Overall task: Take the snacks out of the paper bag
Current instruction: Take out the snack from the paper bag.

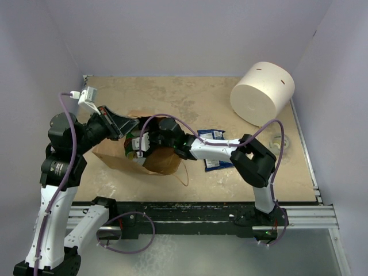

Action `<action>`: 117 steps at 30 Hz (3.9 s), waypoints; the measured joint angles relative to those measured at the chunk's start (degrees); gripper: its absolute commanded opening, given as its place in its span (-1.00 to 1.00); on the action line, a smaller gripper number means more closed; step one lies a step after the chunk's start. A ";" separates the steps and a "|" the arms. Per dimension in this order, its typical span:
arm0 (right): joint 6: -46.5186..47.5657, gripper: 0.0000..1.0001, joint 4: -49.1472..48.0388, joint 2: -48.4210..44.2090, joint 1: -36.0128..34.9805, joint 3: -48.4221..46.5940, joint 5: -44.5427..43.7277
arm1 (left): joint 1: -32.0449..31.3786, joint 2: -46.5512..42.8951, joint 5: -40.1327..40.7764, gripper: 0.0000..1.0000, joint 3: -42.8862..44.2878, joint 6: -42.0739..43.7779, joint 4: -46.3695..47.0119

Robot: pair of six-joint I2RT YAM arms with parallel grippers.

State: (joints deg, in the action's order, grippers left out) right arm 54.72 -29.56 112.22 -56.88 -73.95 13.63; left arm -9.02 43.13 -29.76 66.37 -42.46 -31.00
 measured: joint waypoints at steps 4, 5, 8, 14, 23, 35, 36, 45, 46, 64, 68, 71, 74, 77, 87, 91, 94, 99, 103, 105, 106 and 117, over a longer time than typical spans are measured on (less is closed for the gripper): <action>0.90 0.72 0.94 1.09 1.16 -2.10 -0.46 | 0.00 -0.17 0.15 -1.00 0.00 -0.02 0.00; 1.25 0.71 1.40 1.70 1.29 -3.37 -0.50 | 0.00 -0.20 0.22 -1.00 0.00 -0.04 0.00; 1.49 0.62 2.51 3.28 1.79 -6.27 -0.46 | 0.00 -0.20 0.52 -1.00 0.00 -0.04 -0.17; 1.22 -0.09 3.61 6.56 2.10 -9.51 -0.55 | 0.00 -0.52 1.38 -1.00 0.00 -0.04 -0.83; -0.33 -1.00 3.82 6.67 2.21 -9.51 -1.22 | 0.00 -1.03 2.38 -1.00 0.07 0.00 -2.71; -7.43 -0.99 6.93 -5.55 1.90 -1.38 1.33 | 0.00 -1.20 4.52 -1.00 0.70 0.00 -4.72; -8.35 -0.98 7.10 -6.58 1.86 -0.79 1.99 | 0.00 -1.20 4.70 -1.00 0.70 0.00 -4.72; -13.70 -0.73 11.28 -10.75 1.62 3.69 9.97 | 0.00 -1.09 5.01 -1.00 0.92 0.02 -4.72; -13.92 -0.67 11.78 -11.21 1.51 4.48 10.43 | 0.00 -1.09 5.01 -1.00 0.94 0.00 -4.70; -12.33 -0.16 18.12 -20.50 0.26 14.21 11.47 | 0.00 -0.59 4.96 -1.00 0.94 0.00 -4.68; -11.65 -0.15 18.62 -20.50 0.15 14.21 11.69 | 0.00 -0.31 4.96 -1.00 0.94 0.00 -4.66; -11.34 -0.17 18.82 -20.52 0.02 14.21 11.87 | 0.00 0.04 4.94 -1.00 0.94 -0.02 -4.66; -11.23 -0.21 18.97 -20.52 -0.09 14.21 12.63 | 0.00 0.15 4.94 -1.00 0.94 0.00 -4.63; -11.52 -0.28 18.73 -20.52 -0.28 14.21 13.22 | 0.00 0.15 4.94 -1.00 0.94 0.00 -4.63; -16.70 -0.55 14.62 -19.17 -1.22 14.21 16.39 | 0.00 0.09 5.14 -1.00 0.94 -0.04 -4.28; -17.27 -0.90 17.22 -17.59 -1.31 12.61 16.31 | 0.00 -0.17 5.51 -1.00 0.92 -0.04 -4.31; -17.44 -1.00 19.30 -17.70 -1.31 11.10 16.33 | 0.00 -0.59 5.97 -1.00 0.90 -0.04 -4.35; -18.82 -1.00 23.10 -21.44 -1.29 10.23 16.44 | 0.00 -1.16 6.78 -1.00 0.90 -0.02 -4.39; -21.86 -1.00 24.59 -28.81 -1.29 10.34 15.89 | 0.00 -1.18 7.45 -1.00 0.70 0.00 -4.44; -24.11 -1.00 24.79 -32.96 -1.27 10.34 15.65 | 0.00 -1.16 7.54 -1.00 0.59 0.02 -4.48; -25.83 -1.00 24.72 -35.12 -1.29 10.34 15.06 | 0.00 -1.16 7.65 -1.00 0.57 0.04 -4.55; -38.58 -1.00 34.45 -45.86 -1.51 4.31 1.70 | 0.00 -1.49 8.98 -1.00 -0.66 0.26 -4.57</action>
State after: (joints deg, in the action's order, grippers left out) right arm 16.14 4.89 66.37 -58.39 -69.65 15.33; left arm -9.02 41.65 -20.78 65.71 -42.19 -35.57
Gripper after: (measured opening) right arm 0.005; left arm 0.009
